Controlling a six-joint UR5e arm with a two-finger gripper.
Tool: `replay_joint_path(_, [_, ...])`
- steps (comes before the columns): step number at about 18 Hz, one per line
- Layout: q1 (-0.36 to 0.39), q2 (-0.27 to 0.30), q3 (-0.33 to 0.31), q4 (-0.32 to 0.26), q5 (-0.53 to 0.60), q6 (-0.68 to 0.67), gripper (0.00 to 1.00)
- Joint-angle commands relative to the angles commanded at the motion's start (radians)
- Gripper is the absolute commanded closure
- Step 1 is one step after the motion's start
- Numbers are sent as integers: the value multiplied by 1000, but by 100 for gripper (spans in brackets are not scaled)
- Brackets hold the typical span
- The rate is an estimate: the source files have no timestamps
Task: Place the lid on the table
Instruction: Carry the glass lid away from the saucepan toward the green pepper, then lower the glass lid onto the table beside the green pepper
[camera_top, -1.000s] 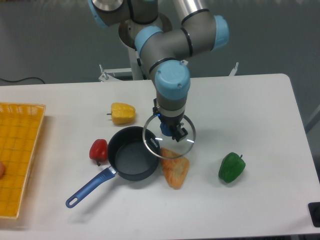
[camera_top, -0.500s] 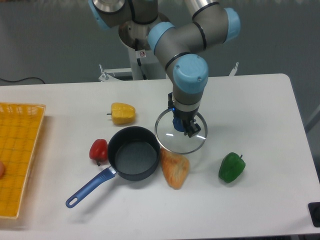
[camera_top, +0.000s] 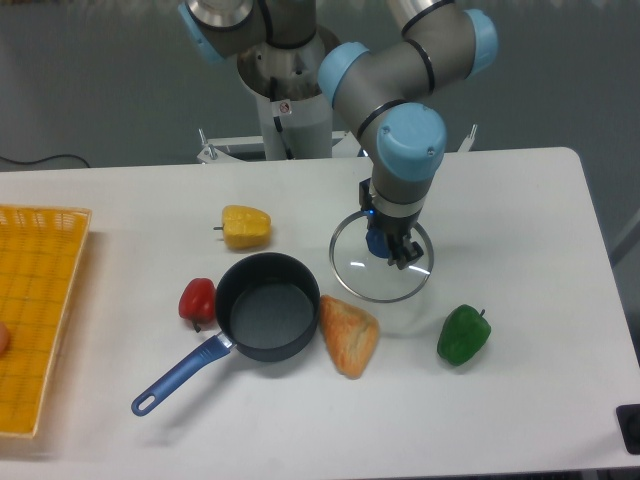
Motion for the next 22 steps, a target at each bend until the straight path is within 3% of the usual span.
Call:
replay_joint_path(10, [9,-61,-18,86,3,31,50])
replay_joint_path(13, [8,-64,-34,97,9,41,50])
replay_joint_path(16, [8,-68,-77,144,25,48,50])
replay_joint_path(22, [2,-69,-90,158,26,46,50])
